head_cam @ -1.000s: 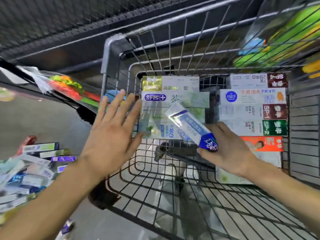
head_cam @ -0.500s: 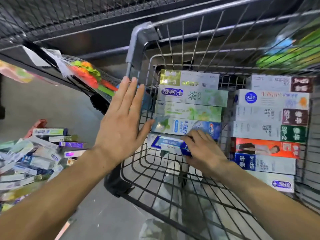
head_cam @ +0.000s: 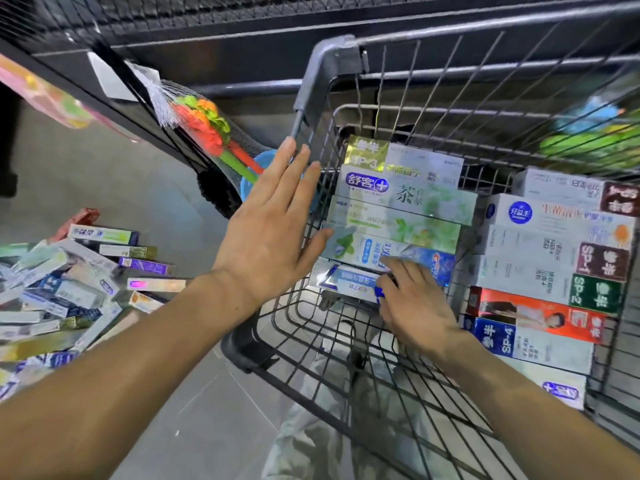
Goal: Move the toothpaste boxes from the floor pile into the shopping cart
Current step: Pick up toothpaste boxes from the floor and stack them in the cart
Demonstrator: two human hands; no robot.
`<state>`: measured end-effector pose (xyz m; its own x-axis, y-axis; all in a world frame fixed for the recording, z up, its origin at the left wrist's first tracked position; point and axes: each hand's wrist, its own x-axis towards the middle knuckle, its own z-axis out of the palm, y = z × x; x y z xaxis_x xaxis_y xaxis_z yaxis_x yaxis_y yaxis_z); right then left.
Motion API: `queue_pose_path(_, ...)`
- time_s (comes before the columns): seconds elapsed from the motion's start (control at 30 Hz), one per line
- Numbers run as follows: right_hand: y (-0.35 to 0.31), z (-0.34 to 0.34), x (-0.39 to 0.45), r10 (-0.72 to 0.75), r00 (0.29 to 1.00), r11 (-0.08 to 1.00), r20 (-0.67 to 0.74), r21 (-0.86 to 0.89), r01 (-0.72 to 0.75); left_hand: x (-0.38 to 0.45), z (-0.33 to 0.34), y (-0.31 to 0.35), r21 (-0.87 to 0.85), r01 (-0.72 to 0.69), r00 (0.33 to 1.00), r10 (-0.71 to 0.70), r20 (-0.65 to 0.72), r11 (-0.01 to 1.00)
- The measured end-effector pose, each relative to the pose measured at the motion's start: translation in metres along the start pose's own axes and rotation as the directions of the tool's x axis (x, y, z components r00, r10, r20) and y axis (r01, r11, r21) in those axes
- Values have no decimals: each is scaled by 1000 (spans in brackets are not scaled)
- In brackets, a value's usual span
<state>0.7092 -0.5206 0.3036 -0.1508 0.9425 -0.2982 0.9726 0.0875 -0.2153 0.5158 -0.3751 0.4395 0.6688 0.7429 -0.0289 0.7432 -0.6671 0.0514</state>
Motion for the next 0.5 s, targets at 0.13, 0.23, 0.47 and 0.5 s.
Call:
queue_pose_path(0.13,0,0,2,7,999,1000,-42,0,-7,0,0,1,-15,7,1000,-7,-13,1000)
queue_pose_path(0.23,-2,-2,2,0,1000,999,4,-43,0,-1,2,0,4,7,1000,-7,-3,1000)
queue_pose_path(0.47,5,2,18,-7,999,991,31,-135,11,-6,4,1,-65,30,999,-31,-19,997)
queue_pose_path(0.5,6,3,18,-16,999,990,37,-140,21,-6,4,1,-64,29,999,-30,-18,998)
